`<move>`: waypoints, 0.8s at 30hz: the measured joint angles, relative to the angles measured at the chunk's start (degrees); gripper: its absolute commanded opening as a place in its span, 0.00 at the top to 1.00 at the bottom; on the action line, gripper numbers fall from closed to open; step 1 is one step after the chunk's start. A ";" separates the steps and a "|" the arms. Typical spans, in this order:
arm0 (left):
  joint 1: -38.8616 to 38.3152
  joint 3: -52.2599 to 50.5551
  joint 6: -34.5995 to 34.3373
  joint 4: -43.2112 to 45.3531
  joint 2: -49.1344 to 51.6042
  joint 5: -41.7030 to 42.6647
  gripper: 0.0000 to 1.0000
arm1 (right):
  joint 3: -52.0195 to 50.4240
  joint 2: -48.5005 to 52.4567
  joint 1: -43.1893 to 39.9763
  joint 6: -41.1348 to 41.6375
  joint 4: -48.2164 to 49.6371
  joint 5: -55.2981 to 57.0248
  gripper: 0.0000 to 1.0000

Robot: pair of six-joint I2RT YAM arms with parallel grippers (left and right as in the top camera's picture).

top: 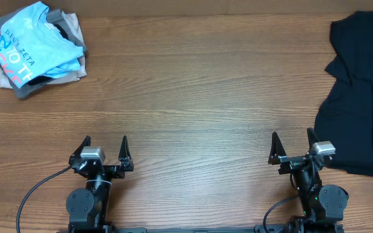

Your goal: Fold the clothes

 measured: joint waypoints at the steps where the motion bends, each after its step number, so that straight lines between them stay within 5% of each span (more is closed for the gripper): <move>1: 0.00 0.00 0.00 0.00 0.00 0.00 0.00 | 0.00 0.02 0.00 0.02 0.00 -0.02 0.00; 5: 0.00 0.00 0.00 0.00 0.00 0.00 0.00 | 0.00 0.04 0.00 0.11 2.01 -0.37 0.00; 17: 0.00 0.00 0.00 0.00 0.00 0.00 0.00 | 0.00 -0.09 0.00 10.08 30.95 -21.84 0.00; 24: 0.00 0.00 0.00 0.00 0.00 0.00 0.00 | 0.20 -0.07 -0.02 14.49 36.59 -20.00 0.00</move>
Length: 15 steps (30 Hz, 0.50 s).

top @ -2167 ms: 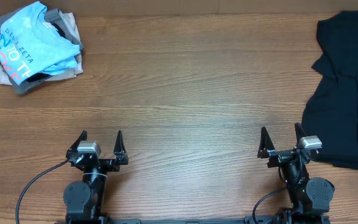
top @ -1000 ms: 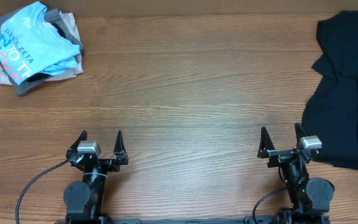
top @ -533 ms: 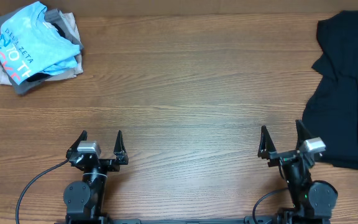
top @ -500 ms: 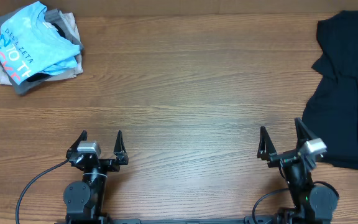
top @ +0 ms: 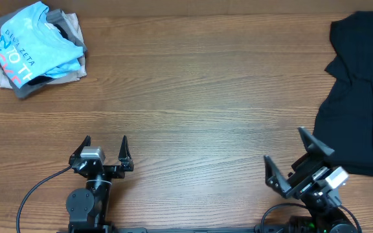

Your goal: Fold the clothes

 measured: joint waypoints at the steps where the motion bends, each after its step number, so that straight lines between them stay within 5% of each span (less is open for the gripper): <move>1: 0.00 0.00 0.00 0.00 0.00 0.00 0.00 | 0.48 0.20 0.02 -0.07 -0.74 1.92 0.00; 6: 0.00 0.00 0.00 0.00 0.00 -0.02 0.00 | 10.36 7.50 0.00 -4.76 -7.28 9.68 0.00; 15: 0.00 0.00 0.00 0.04 0.00 -0.09 0.00 | 48.09 48.59 -0.44 -17.64 -33.75 21.62 0.00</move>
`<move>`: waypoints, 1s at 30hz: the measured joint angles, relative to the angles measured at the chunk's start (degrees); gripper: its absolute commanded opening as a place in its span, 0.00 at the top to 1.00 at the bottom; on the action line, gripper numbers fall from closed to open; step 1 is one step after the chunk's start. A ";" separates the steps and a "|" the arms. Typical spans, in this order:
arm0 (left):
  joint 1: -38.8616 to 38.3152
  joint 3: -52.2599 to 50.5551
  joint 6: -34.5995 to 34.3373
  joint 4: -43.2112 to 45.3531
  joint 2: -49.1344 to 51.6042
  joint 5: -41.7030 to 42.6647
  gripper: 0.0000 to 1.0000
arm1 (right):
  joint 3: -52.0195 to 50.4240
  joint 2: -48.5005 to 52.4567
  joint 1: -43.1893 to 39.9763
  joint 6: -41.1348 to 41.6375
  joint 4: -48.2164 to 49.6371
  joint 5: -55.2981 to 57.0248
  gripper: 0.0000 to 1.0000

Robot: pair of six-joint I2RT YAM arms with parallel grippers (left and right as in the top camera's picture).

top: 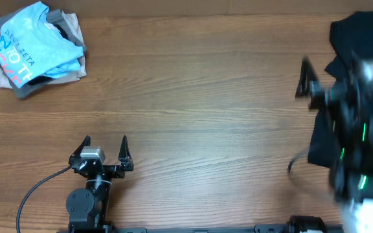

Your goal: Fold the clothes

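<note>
A black garment (361, 32) lies crumpled along the table's right edge. My right arm is raised over its left side and is blurred by motion. My right gripper (332, 72) points toward the far edge. One of its fingers (307, 77) stands wide of the gripper body, so the gripper reads as open and holds nothing that I can see. The arm hides the garment's lower part. My left gripper (105, 141) rests open at the front left, far from any cloth.
A pile of clothes sits at the far left corner, with a light blue printed T-shirt (34, 39) on top of grey and beige pieces. A black cable (37, 188) runs from the left arm's base. Bare wooden tabletop (199, 97) lies between the pile and the black garment.
My right arm was low at the front edge with its open gripper angled toward the black garment. It is now raised over the garment's left side. The left arm has not moved.
Both grippers first rested open at the front edge, pointing straight ahead. Then the right gripper had swung round toward the black garment at the right. Now it is up over that garment, while the left arm and the clothes pile are unchanged.
</note>
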 measured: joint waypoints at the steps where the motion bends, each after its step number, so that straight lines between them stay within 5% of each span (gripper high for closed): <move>1: 0.00 0.00 0.00 -0.09 0.00 -0.02 0.00 | 6.58 6.75 -0.74 -1.44 -6.25 1.03 0.00; 7: 0.00 0.00 0.00 -0.07 0.00 -0.09 0.00 | 41.99 40.92 -7.17 -4.76 -39.36 4.07 0.00; 10: 0.00 0.00 0.00 -0.04 0.00 -0.11 0.00 | 51.32 51.10 -8.98 -5.18 -46.23 4.90 0.00; 27: 0.00 0.00 0.00 -0.07 0.00 -0.11 0.00 | 56.33 75.82 -15.13 -6.01 -37.05 8.31 0.00; 30: 0.00 0.00 0.00 -0.07 0.00 -0.11 0.00 | 56.33 78.88 -14.99 -5.57 -36.11 9.20 0.08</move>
